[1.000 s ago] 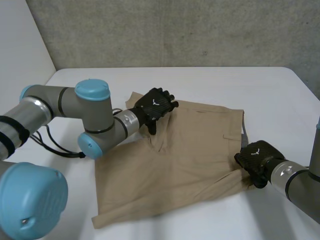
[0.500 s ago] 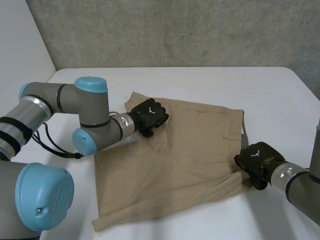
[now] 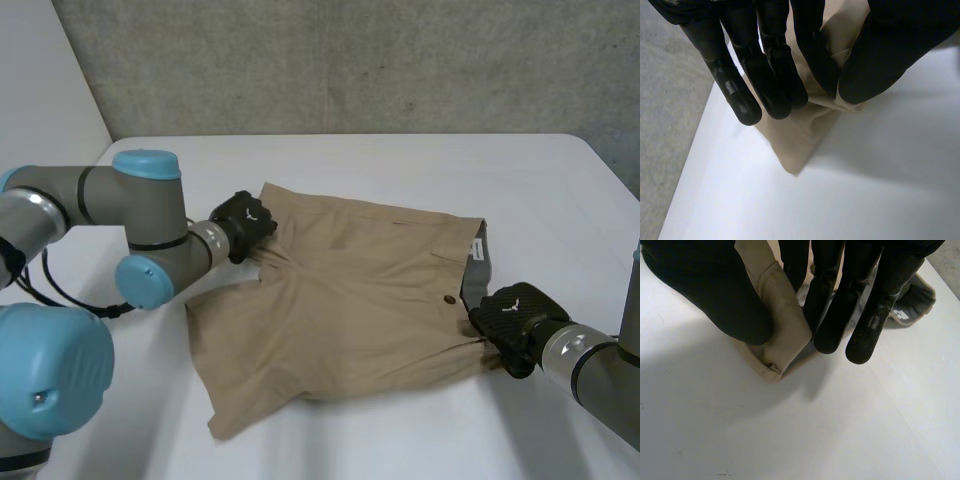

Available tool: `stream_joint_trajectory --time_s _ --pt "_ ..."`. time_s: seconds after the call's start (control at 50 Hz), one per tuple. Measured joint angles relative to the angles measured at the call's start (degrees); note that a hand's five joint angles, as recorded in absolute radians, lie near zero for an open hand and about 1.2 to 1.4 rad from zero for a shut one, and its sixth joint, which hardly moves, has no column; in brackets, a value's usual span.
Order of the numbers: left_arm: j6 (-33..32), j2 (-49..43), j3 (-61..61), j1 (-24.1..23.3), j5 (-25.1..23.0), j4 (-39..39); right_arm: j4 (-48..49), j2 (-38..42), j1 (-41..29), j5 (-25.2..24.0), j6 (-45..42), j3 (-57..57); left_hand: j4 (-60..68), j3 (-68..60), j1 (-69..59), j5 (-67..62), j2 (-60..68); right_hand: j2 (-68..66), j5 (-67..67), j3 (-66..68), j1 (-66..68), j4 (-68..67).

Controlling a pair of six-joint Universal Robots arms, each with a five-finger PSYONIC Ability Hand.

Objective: Fold the shorts.

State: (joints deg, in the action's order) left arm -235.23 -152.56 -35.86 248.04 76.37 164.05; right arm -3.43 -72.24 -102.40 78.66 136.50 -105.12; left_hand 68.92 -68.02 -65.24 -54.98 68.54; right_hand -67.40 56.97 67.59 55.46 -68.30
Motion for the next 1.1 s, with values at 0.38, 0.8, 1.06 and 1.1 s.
stream_joint_trajectory --time_s 0.38,0.8,1.06,1.1 --pt "8.28 17.79 -19.98 -3.09 3.73 7.85 0.07 -0.09 0.01 0.0 -0.01 -0.1 -36.67 35.39 33.04 33.03 -36.14 0.0 0.0 0.0 0.0 0.0" --pt "11.46 6.54 -7.82 -0.58 -3.99 13.73 0.34 -0.09 0.01 -0.07 -0.01 -0.39 -36.81 35.41 33.04 33.13 -36.32 0.0 0.0 0.0 0.0 0.0" --pt "10.57 4.2 -6.56 1.11 -2.62 10.42 0.79 -0.09 -0.01 -0.03 -0.01 -0.35 -0.66 0.4 -0.4 -0.33 -0.48 0.0 0.0 0.0 0.0 0.0" --pt "10.12 4.77 -7.48 1.13 -0.18 10.37 0.89 -0.09 -0.03 0.03 -0.01 -0.35 -0.49 0.18 -0.4 -0.33 -0.28 0.0 0.0 0.0 0.0 0.0"
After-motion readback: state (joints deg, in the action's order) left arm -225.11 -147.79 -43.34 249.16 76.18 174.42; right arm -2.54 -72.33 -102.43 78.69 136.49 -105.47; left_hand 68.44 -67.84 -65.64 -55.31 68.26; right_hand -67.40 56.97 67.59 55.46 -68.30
